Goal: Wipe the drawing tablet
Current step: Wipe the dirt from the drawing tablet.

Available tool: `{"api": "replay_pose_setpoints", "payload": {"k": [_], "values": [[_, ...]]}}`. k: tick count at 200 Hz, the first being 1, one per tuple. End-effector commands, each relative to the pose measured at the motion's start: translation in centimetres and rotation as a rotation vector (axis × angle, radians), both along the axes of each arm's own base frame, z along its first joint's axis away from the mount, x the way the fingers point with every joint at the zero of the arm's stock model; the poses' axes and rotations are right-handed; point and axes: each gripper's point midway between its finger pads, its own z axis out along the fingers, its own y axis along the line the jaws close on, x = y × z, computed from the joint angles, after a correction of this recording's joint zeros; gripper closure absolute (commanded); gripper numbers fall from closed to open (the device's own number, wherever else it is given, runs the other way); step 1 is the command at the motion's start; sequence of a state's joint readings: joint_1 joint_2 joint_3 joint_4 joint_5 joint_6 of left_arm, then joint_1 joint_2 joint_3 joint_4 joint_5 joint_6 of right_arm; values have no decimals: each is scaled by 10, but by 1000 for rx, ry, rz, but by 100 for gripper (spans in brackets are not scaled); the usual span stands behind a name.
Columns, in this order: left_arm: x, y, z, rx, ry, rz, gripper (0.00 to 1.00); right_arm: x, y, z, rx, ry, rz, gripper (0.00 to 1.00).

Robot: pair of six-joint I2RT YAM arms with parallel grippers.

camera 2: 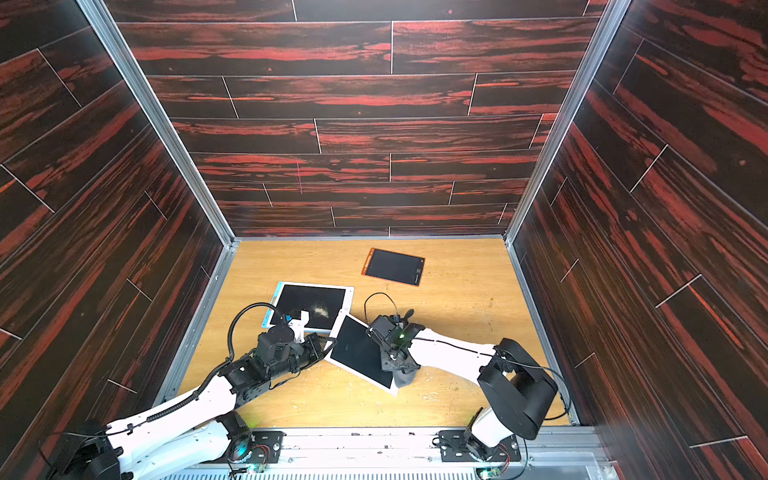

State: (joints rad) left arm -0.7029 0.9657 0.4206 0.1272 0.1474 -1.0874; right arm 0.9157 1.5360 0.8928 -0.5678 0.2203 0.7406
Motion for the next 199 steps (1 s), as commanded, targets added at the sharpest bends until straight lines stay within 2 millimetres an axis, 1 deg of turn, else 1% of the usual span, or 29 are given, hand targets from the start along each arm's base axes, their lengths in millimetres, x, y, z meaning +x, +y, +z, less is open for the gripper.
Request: {"api": "replay_pose_setpoints", "payload": {"k": [1,24,46,59,62,67,76,88,102,108,117,118,132,150,158,167,174,183,192,199], "values": [[-1,-8,2,-15,-2,-31,100,-14,87,44,402,77,164,100],[0,-11,3,-26,-4,-36,100,-15,117,74,522,102,215,100],[0,-10,5,-31,-9,-34,100,-19,141,90,611,140,252,100],[0,-10,5,-31,-11,-35,100,-20,149,91,655,163,254,100],[0,-10,5,-32,-12,-36,100,-25,152,93,677,187,268,100],[-1,-10,5,-31,-12,-37,100,-26,155,93,690,198,270,100],[-1,-10,5,-31,-12,-36,100,-27,156,89,700,213,267,100],[-2,-9,5,-31,-11,-36,100,-27,152,79,681,223,247,100],[-3,-8,6,-30,-15,-38,100,-23,134,58,612,235,190,100],[-3,-8,7,-29,-18,-37,100,-15,120,46,559,212,141,100],[-4,-7,8,-31,-19,-37,100,-10,98,29,488,206,82,100],[-3,-7,8,-31,-20,-36,100,-10,93,25,474,207,73,100],[-4,-6,10,-28,-25,-35,100,-4,51,3,336,171,-11,100],[-5,-5,12,-27,-32,-36,100,-7,-4,-16,145,116,-85,100],[-5,-4,13,-25,-33,-36,100,-9,-23,-20,72,92,-108,100],[-6,-3,14,-23,-35,-37,100,-13,-41,-25,9,83,-129,100],[-6,-3,14,-22,-37,-38,100,-17,-50,-28,-24,81,-141,100],[-6,-3,15,-23,-40,-36,100,-21,-57,-32,-42,86,-152,100],[-7,-2,15,-23,-41,-33,100,-25,-55,-35,-26,103,-149,100],[-7,-2,16,-25,-42,-32,100,-28,-46,-36,22,122,-134,100]]}}
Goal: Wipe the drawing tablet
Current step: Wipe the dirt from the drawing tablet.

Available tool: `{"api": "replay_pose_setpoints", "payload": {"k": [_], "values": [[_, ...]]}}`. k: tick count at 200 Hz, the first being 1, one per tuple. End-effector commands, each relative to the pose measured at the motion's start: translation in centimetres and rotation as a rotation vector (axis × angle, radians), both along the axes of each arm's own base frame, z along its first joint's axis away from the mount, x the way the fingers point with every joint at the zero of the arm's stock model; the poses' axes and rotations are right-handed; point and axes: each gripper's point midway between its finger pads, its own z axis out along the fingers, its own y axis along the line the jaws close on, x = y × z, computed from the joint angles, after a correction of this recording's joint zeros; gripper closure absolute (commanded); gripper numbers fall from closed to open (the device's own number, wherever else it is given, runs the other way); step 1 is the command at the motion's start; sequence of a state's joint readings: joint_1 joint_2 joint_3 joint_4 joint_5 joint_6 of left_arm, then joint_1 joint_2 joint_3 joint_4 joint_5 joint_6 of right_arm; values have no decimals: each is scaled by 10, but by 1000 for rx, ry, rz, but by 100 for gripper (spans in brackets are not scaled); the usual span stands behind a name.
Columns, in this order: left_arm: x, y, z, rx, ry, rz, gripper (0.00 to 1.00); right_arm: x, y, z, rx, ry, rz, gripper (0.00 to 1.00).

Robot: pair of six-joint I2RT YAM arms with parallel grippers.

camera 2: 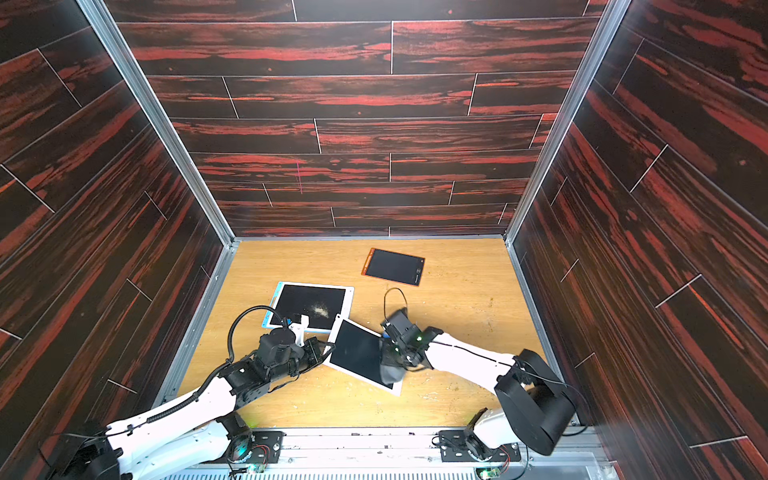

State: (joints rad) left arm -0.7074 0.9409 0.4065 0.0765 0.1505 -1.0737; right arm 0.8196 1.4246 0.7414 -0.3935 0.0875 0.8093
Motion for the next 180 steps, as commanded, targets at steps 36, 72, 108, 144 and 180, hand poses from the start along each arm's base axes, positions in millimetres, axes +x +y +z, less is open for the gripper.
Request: {"api": "replay_pose_setpoints", "payload": {"k": [36,72,108,144,180], "values": [[2,-9,26,-69,-64,-25,100,-64,74,7,149,103,291,100],[2,-13,27,-82,-63,-37,100,-81,157,83,262,6,478,100],[0,-14,28,-89,-67,-44,100,-67,175,116,288,-63,491,100],[-3,-10,31,-83,-74,-43,100,-28,109,60,72,-37,316,100],[-5,-7,33,-78,-93,-45,100,-13,10,-18,51,151,101,100]]}}
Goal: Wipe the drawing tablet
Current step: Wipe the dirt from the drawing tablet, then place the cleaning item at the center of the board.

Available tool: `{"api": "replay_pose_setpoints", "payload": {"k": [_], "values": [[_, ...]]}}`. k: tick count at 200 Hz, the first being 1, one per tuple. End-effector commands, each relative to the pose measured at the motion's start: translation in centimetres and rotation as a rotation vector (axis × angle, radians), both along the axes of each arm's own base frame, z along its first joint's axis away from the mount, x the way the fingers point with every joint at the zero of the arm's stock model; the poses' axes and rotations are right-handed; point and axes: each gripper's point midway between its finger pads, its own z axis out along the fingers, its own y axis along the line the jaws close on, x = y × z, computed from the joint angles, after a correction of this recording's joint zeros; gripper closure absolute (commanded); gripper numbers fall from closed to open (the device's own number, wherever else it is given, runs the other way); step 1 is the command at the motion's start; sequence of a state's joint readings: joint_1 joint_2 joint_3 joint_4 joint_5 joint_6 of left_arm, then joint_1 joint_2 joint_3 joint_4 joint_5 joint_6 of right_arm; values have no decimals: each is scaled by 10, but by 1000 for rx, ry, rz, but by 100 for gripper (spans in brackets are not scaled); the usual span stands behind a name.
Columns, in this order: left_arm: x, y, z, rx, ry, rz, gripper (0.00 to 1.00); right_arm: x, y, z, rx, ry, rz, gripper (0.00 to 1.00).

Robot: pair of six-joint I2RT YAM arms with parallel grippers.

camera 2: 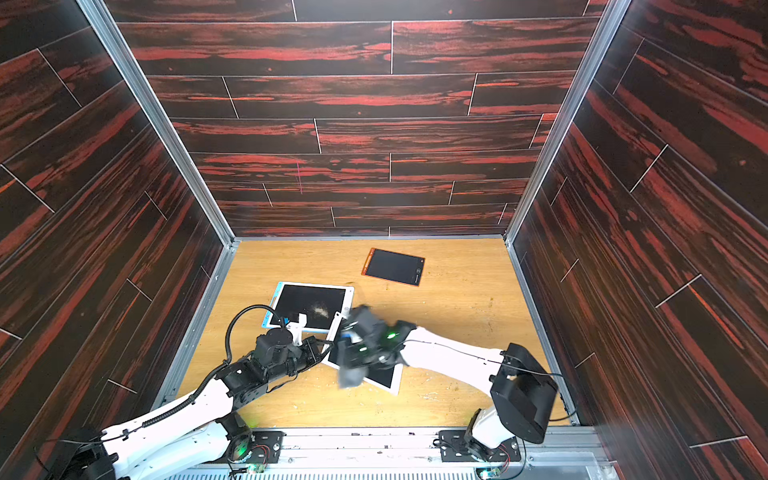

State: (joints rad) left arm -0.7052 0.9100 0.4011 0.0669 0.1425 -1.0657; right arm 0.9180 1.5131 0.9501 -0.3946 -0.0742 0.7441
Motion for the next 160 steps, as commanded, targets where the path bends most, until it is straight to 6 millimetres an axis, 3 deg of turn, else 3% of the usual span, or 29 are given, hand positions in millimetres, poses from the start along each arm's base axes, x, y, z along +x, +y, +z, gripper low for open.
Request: {"api": "replay_pose_setpoints", "payload": {"k": [1,17,33,88,108,141,160], "values": [[-5,-10,29,-75,-73,-49,100,-3,-75,-65,-137,144,-120,100],[-5,-7,30,-66,-83,-48,100,-5,-107,-79,-185,166,-164,100],[-5,-4,29,-58,-91,-35,100,-1,-128,-75,-223,146,-199,100],[-6,7,35,-55,-139,-2,100,63,-198,0,-389,-85,-440,100],[-8,10,37,-49,-149,-2,100,82,-227,14,-429,-114,-545,100],[-7,11,40,-60,-168,4,100,109,-282,9,-439,-62,-747,100],[-6,10,40,-64,-171,6,100,125,-295,1,-353,-28,-795,100]]}}
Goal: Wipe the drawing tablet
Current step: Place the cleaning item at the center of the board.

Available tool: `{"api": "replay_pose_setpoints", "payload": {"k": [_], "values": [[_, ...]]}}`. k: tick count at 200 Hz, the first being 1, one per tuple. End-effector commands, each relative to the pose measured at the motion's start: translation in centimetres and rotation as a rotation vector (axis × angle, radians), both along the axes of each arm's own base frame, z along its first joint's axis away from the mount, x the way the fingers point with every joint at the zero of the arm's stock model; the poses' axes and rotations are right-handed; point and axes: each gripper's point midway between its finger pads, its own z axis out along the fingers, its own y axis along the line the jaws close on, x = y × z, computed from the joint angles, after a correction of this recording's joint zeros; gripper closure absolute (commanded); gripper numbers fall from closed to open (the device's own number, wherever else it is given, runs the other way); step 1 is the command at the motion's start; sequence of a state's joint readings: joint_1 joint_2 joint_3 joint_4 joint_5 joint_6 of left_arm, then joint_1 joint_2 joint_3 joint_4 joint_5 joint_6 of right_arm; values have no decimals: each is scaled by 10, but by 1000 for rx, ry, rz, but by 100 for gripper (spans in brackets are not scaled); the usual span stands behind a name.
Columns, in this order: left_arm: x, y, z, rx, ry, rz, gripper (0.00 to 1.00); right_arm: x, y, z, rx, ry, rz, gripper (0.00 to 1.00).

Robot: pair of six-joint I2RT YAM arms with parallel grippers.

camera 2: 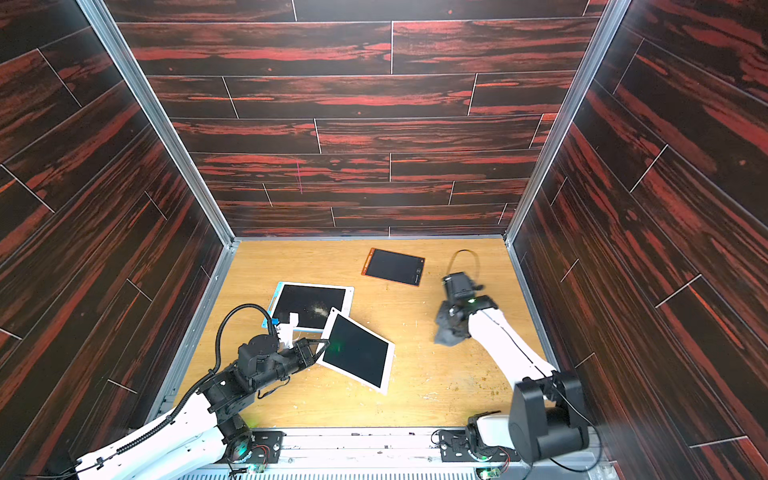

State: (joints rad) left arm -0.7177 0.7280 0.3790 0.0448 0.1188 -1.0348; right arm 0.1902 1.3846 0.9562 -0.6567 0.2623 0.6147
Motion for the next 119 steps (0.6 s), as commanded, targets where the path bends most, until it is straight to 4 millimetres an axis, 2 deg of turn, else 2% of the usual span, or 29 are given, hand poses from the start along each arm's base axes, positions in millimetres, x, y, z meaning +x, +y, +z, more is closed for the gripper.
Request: {"api": "replay_pose_setpoints", "payload": {"k": [1,19,23,31,41,45,50,70,119], "values": [[3,2,3,0,-37,12,100,9,-20,-12,49,34,-51,100],[3,1,2,0,-33,10,100,19,-27,-14,102,20,-85,100],[3,1,2,0,-33,10,100,21,-28,-14,106,15,-86,94],[3,1,2,1,-34,8,100,25,-27,-12,107,4,-75,71],[3,1,2,3,-37,8,100,27,-25,-9,114,-11,-57,34],[3,1,2,4,-39,6,100,26,-25,-7,115,-16,-55,25],[4,1,3,5,-42,7,100,26,-25,-5,114,-25,-53,19],[4,2,3,10,-47,10,100,20,-29,11,98,-84,-56,14],[11,1,2,4,-48,34,100,-8,-51,59,-13,-207,-102,14]]}}
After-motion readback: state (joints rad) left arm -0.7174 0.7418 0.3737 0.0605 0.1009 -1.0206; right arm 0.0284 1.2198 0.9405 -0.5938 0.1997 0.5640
